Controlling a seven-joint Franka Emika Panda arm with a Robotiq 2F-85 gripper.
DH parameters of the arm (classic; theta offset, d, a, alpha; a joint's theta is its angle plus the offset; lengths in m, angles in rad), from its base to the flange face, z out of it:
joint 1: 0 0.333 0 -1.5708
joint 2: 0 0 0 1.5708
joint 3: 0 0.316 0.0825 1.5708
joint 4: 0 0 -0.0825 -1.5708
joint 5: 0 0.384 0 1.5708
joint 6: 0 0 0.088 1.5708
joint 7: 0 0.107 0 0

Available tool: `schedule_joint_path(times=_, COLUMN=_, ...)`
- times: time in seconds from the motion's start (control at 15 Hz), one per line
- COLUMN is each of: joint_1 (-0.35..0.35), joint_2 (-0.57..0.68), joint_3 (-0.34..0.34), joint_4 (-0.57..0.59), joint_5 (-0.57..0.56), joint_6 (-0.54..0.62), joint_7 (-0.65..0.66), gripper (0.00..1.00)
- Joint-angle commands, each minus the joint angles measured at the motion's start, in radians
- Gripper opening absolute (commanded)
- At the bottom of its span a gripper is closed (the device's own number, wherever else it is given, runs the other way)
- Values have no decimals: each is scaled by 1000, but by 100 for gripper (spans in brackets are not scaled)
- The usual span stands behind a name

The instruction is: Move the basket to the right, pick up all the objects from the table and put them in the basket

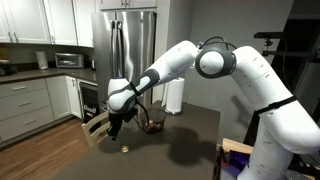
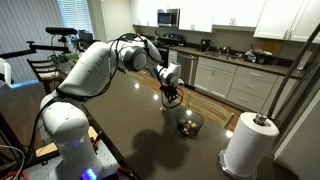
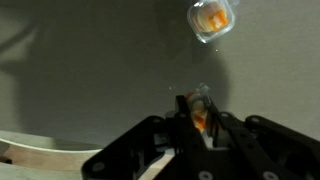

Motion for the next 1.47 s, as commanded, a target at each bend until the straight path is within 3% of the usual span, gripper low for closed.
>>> schedule_joint_path(times=0.0, joint_1=-1, joint_2=-124, joint_3=-16, joint_4=-139, joint_5=-20, joint_6=52, joint_7=16, gripper=9)
schedule_joint_path(times=0.87, joint_1=10, joint_2=-385, joint_3=-61, joint_4=-426, joint_5=-32, joint_6=160, joint_7=98, gripper=9)
schedule_joint_path(times=1.4, joint_1=-6, joint_2=-472, joint_3=-88, joint_4=-519, joint_5=-18, joint_6=207, joint_7=154, gripper=9)
